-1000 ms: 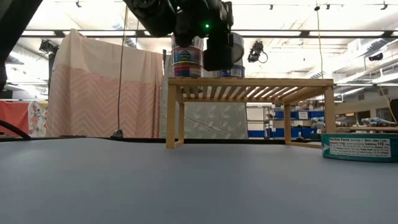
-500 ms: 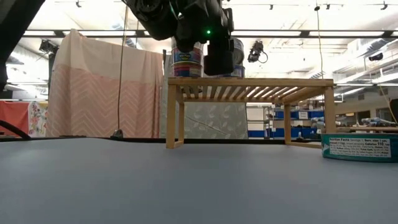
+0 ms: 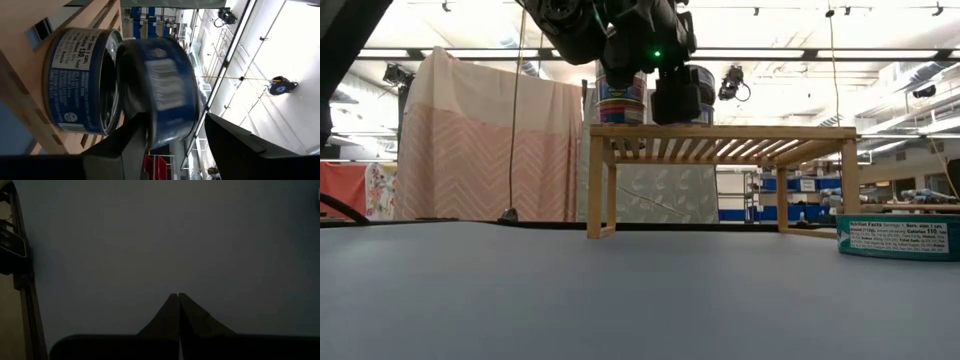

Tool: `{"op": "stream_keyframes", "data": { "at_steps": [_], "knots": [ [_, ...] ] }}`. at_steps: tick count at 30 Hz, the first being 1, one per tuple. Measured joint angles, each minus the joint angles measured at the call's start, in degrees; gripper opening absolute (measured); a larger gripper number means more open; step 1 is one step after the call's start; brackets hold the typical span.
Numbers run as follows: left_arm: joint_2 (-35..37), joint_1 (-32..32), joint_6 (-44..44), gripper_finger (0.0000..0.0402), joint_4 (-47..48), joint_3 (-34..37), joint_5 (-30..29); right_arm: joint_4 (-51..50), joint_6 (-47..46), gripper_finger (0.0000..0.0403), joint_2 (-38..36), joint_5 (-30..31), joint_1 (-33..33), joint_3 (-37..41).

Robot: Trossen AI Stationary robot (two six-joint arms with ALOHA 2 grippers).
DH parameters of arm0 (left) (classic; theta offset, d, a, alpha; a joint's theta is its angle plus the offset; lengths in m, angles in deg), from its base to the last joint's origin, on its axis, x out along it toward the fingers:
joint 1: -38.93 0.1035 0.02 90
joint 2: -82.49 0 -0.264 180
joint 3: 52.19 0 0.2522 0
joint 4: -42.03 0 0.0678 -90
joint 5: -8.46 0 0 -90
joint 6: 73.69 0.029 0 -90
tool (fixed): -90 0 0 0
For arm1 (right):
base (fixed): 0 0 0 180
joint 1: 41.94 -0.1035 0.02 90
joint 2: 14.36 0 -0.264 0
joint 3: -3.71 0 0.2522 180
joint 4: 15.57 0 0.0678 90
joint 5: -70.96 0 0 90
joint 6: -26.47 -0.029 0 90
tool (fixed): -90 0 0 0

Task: Stack canned seafood by type on shelf
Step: Stack the dark blue tuna can on top of the dark blue tuna can on the shelf

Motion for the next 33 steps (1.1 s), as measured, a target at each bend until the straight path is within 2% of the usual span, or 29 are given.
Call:
{"op": "stream_keyframes", "data": {
  "at_steps": [9, 16, 20, 25, 28, 33],
  "knots": [
    [0.0, -0.2, -0.7, 0.0229, -0.5, 0.0, 0.6, 0.0, -0.1, 0.0000, 0.0, 0.0, 0.0, 0.0],
    [0.0, -0.2, -6.6, 0.0260, -0.6, 0.0, -1.0, 0.2, -0.3, 0.0000, 0.0, 0.1, 0.0, 0.0],
    [0.0, -0.2, -6.7, 0.0277, -0.6, 0.0, -2.0, -0.9, 1.8, 0.0000, -2.0, 4.1, 0.1, 0.0],
    [0.0, -0.2, -6.8, 0.0286, -3.0, 0.0, -2.1, -12.3, 0.9, 0.0000, -8.7, 12.6, 2.7, 0.0],
    [0.0, -0.2, -6.8, 0.0287, -5.1, 1.2, -1.9, -21.7, 1.9, 0.0000, -14.3, 13.4, 6.4, 0.0],
    [0.0, -0.2, -7.1, 0.0287, -11.9, 5.1, -1.9, -30.9, 13.8, 0.0000, -23.9, 18.1, 13.4, 0.0]
  ]
}}
